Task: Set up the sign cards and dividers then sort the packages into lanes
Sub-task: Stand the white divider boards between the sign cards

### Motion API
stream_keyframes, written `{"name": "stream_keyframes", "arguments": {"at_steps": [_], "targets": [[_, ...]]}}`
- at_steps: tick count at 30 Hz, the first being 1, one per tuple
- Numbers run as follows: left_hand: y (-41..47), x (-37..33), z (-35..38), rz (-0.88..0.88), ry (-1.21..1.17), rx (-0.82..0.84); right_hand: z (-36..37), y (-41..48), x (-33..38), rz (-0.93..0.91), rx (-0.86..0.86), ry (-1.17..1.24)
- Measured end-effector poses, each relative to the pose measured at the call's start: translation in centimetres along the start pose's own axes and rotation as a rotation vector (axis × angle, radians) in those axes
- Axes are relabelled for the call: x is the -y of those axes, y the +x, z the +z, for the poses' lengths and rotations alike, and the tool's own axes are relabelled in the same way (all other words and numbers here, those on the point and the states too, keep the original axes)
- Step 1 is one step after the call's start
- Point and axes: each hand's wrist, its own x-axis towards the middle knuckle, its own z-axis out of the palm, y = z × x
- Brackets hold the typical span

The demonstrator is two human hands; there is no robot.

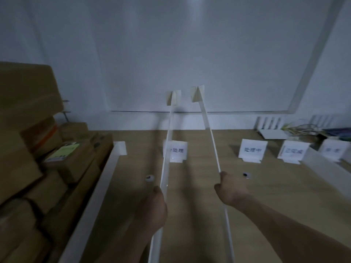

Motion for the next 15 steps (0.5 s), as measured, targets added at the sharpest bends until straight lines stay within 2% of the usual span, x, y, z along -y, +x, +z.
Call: {"name": "stream_keyframes", "arguments": {"at_steps": [5,11,15], "targets": [[-0.4,-10.9,2.7,-0.077,-0.276,0.033,-4.6,0.2,-11.3,0.034,-0.062,-0.015],[-1.6,-20.9,6.3,-0.116,-0.193,0.048,-9.3,0.0,-25.3,0.059,-0.029,-0.091],[-2.7,-25.6,8.2,-0.053,0.01,0.232,-11.2,0.7,-31.8,0.084,-0.012,-0.099]]}}
